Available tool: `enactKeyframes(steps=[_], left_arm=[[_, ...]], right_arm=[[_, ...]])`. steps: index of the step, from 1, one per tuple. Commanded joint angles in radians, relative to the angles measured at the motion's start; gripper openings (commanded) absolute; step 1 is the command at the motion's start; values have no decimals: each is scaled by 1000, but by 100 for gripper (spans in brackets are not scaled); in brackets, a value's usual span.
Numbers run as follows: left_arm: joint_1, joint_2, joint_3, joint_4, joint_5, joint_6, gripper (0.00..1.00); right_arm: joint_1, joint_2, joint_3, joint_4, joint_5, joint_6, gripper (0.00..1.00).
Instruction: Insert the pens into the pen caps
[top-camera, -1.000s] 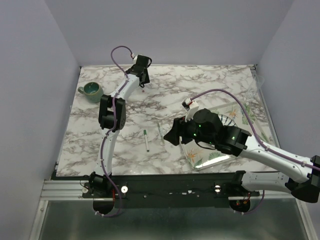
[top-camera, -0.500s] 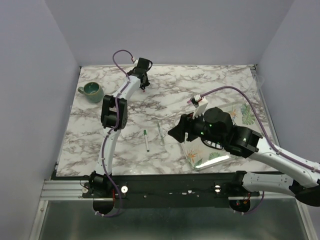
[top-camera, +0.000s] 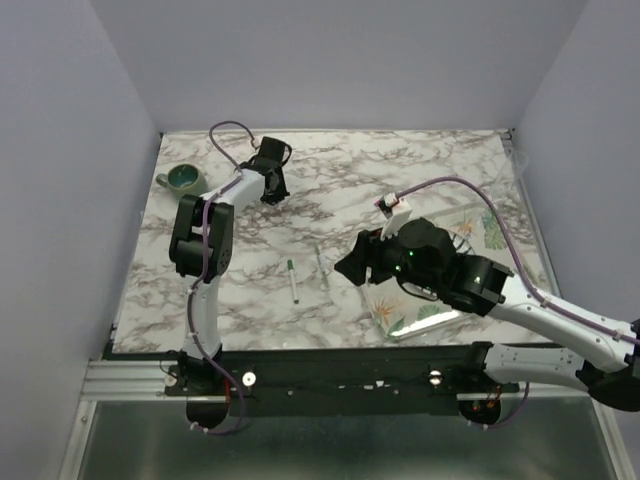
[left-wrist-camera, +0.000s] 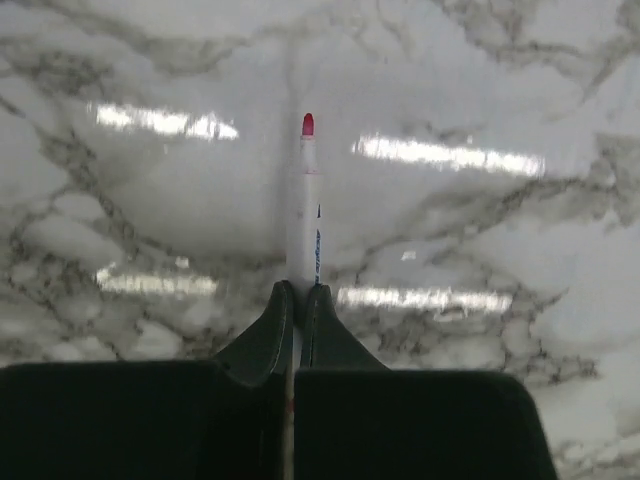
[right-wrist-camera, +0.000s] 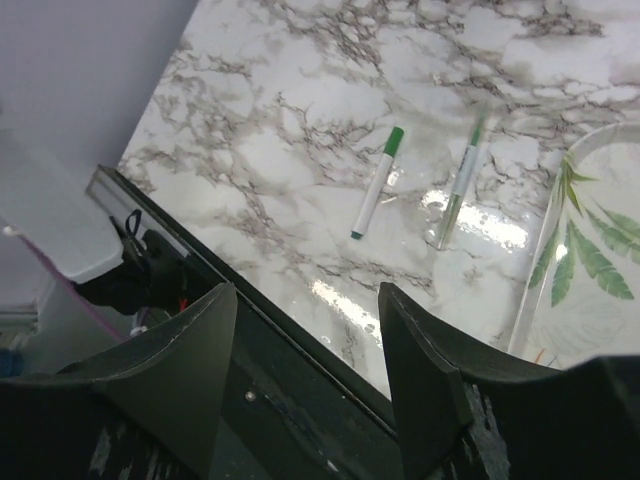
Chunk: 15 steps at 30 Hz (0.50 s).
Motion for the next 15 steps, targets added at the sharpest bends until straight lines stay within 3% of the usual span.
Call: enactKeyframes(steps=[1, 8, 15], left_arm=[[-5, -321, -336, 119, 148, 0, 0], [-51, -665, -683, 181, 369, -29, 0], [-162, -1004, -841, 279, 557, -12, 0]], right_arm=[[-61, 83, -52, 74, 11, 84, 66], [-267, 227, -34, 234, -119, 201, 65], [-298, 385, 97, 288, -231, 279, 64]])
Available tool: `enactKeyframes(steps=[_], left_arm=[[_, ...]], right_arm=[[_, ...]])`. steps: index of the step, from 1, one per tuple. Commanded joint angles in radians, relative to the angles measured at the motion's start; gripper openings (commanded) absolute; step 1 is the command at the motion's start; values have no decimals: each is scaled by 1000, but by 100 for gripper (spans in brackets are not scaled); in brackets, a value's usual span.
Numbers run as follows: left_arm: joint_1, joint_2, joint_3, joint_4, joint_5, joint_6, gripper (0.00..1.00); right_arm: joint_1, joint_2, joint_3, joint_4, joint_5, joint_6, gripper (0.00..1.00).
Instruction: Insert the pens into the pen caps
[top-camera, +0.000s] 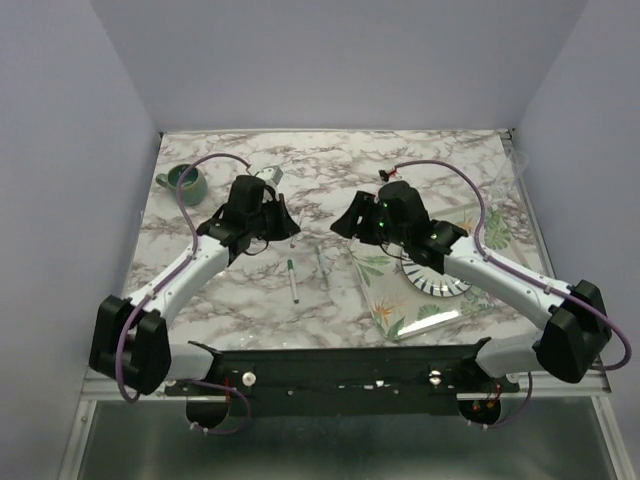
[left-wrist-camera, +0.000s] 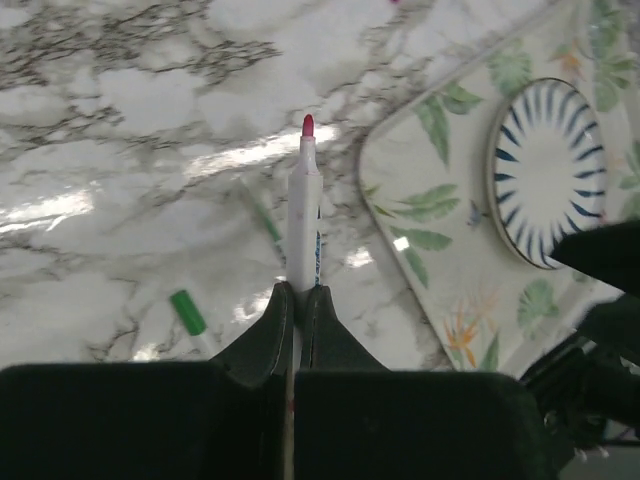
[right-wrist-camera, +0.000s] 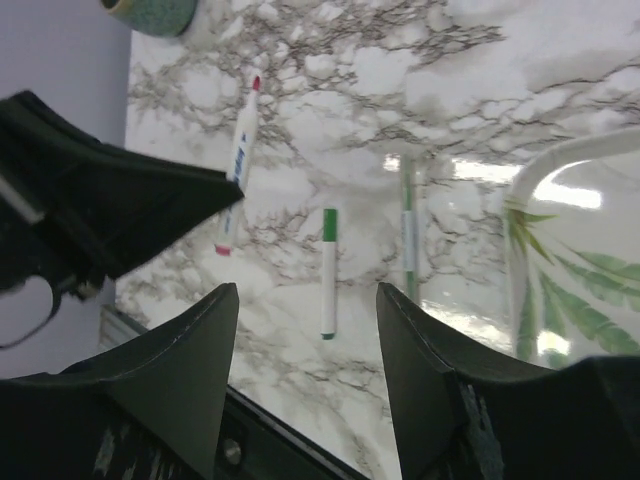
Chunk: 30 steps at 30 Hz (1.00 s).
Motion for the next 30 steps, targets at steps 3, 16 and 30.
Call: enactKeyframes(steps=[3, 16, 30], left_arm=[[-96, -211, -87, 139, 216, -8, 0], [-152, -280, -93, 189, 215, -26, 0], [-152, -253, -87, 179, 352, 10, 38]], right_arm=[[-2, 125, 164, 94, -147, 101, 64], [-1, 112, 88, 211, -206, 144, 21], [1, 58, 83, 312, -290, 99, 1]])
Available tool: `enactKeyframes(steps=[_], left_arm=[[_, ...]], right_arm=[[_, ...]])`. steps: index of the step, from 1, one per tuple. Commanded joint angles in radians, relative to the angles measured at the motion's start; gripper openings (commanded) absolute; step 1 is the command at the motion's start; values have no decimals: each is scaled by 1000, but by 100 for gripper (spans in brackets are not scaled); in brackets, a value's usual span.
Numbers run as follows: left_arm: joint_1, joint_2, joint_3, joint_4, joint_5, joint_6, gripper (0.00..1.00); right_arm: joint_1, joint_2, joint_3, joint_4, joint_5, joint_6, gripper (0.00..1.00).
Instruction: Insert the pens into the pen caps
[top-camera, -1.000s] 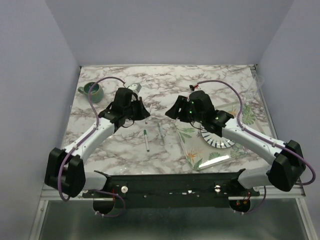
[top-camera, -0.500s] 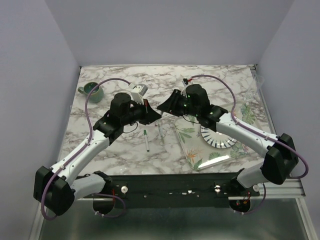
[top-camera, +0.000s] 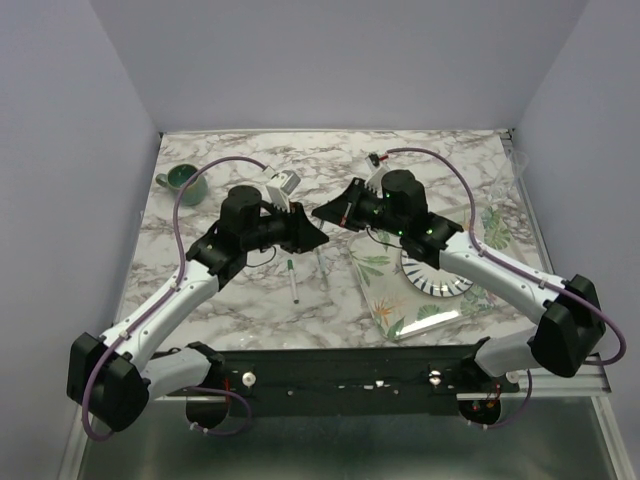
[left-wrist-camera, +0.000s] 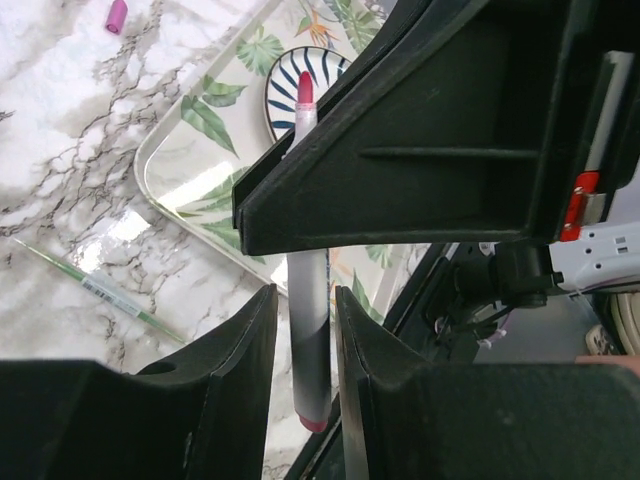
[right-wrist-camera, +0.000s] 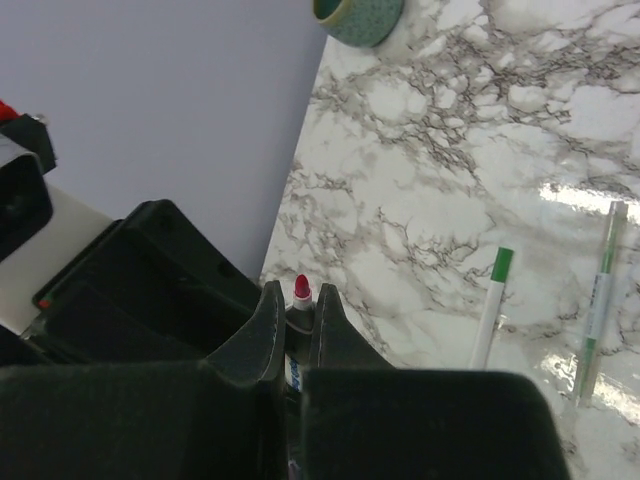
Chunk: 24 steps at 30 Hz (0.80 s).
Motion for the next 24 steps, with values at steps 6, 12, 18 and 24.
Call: enactKeyframes(steps=[6, 12, 18, 24], left_arm=[[-5, 22, 1, 18, 48, 29, 37], [-3, 22, 23, 12, 42, 35, 37], [-3, 13, 21, 9, 48, 38, 18], [-1, -20, 21, -6, 34, 35, 0]], right_arm=[[18, -8, -1, 61, -78, -46, 1], [35, 1, -6, 50, -68, -70, 1], [37, -5, -2, 39, -64, -79, 1], [35, 0, 20, -16, -50, -121, 30]])
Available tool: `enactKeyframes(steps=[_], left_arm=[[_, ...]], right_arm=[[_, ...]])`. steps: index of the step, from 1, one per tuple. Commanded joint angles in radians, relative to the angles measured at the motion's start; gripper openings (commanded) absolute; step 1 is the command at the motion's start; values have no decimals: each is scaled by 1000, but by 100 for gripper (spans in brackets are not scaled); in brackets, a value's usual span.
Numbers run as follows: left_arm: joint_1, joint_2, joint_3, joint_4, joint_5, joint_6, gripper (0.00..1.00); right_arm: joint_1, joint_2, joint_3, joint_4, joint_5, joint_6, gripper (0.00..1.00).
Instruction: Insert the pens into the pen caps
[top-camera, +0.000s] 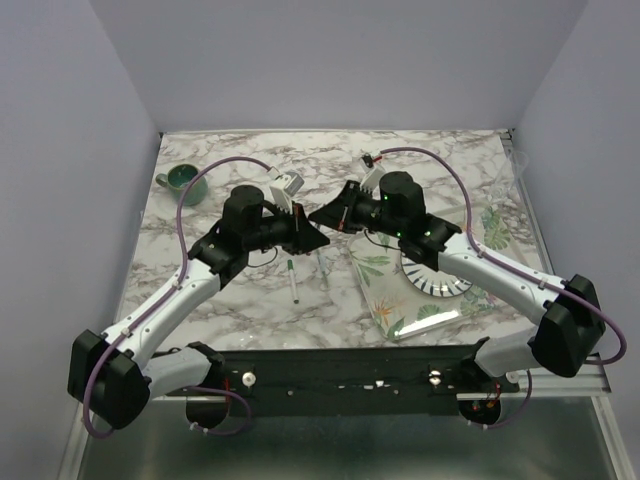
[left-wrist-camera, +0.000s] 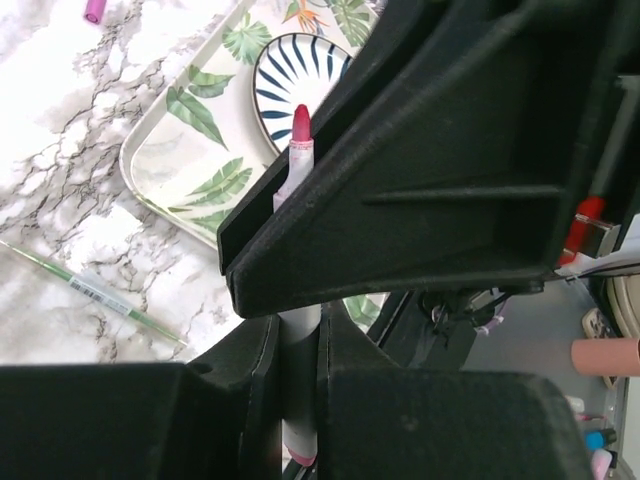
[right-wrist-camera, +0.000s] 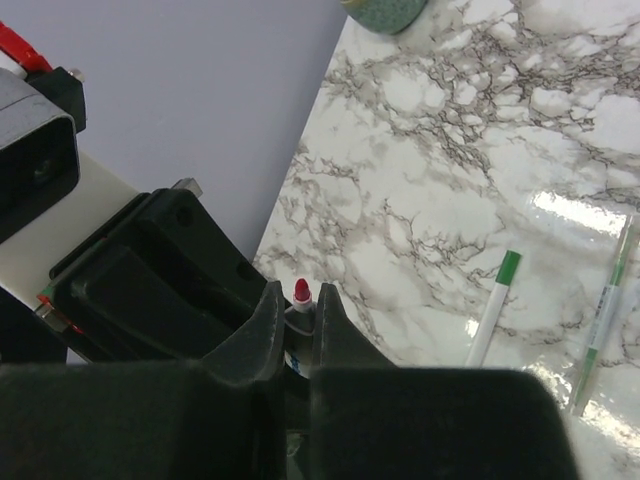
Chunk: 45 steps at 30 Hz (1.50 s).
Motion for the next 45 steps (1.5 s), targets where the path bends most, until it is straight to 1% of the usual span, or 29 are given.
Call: enactKeyframes(steps=[1, 2, 3, 5, 6, 9, 13, 14, 16, 17, 19, 20, 21, 22, 23, 24, 25, 28, 29, 30, 32, 34, 35, 38, 39, 40, 42, 44, 45], left_arm=[[5, -49, 20, -14, -10, 21, 0], [5, -54, 20, -21, -19, 27, 0], [7, -62, 23, -33, -48, 33, 0], [8, -79, 29, -79, -85, 64, 0], [11, -86, 34, -97, -126, 76, 0], [20, -100, 40, -179, -197, 142, 0], [30, -137, 47, -296, -283, 208, 0], [30, -146, 49, -309, -297, 225, 0], [30, -178, 25, -312, -329, 237, 0], [30, -189, 14, -309, -371, 236, 0], [30, -206, -17, -305, -415, 231, 0], [30, -207, -23, -311, -471, 228, 0], [30, -207, -31, -315, -496, 225, 0], [30, -203, -28, -341, -522, 232, 0], [30, -200, -23, -353, -545, 239, 0], [30, -200, -20, -363, -592, 243, 0], [30, -207, -22, -366, -611, 246, 0], [30, -232, -23, -360, -640, 248, 0], [30, -238, -25, -357, -646, 249, 0], [30, -246, -29, -355, -651, 249, 0], [30, -261, -31, -354, -673, 251, 0], [30, -272, -34, -352, -677, 249, 0], [30, -275, -35, -351, -677, 249, 0], [30, -275, -35, -354, -671, 249, 0], [30, -272, -34, -355, -671, 249, 0], [30, -272, -32, -355, -673, 249, 0], [30, -272, -32, -358, -671, 249, 0], [30, -273, -32, -358, -674, 251, 0], [30, -272, -32, -358, -676, 251, 0]], right_arm=[[9, 5, 27, -53, -11, -57, 37], [10, 0, 31, -56, -6, -80, 44], [9, -3, 43, -97, 0, -89, 55], [7, -25, 57, -131, 49, -125, 61], [7, -32, 68, -178, 66, -144, 63], [-3, -55, 99, -242, 92, -257, 63], [-65, -46, 142, -309, 57, -402, 61], [-80, -35, 183, -334, 70, -444, 61], [-120, 3, 212, -383, 90, -491, 61], [-132, 15, 241, -391, 89, -527, 61], [-172, 64, 270, -409, 98, -557, 61], [-186, 90, 289, -418, 127, -580, 61], [-204, 113, 324, -435, 158, -595, 61], [-212, 171, 341, -444, 202, -609, 61], [-218, 204, 359, -453, 288, -624, 61], [-241, 239, 417, -493, 310, -626, 60], [-255, 318, 442, -515, 321, -623, 60], [-289, 414, 525, -575, 392, -585, 60], [-295, 469, 542, -587, 453, -539, 59], [-310, 492, 560, -630, 480, -502, 59], [-324, 552, 606, -665, 523, -395, 57], [-341, 581, 614, -690, 555, -315, 57], [-347, 593, 626, -705, 567, -225, 56], [-378, 630, 637, -746, 557, -100, 54], [-390, 638, 640, -756, 551, -22, 53], [-395, 652, 648, -769, 554, 20, 51], [-404, 678, 694, -830, 554, 131, 48], [-405, 716, 721, -868, 552, 191, 45], [-405, 727, 737, -901, 551, 248, 44]])
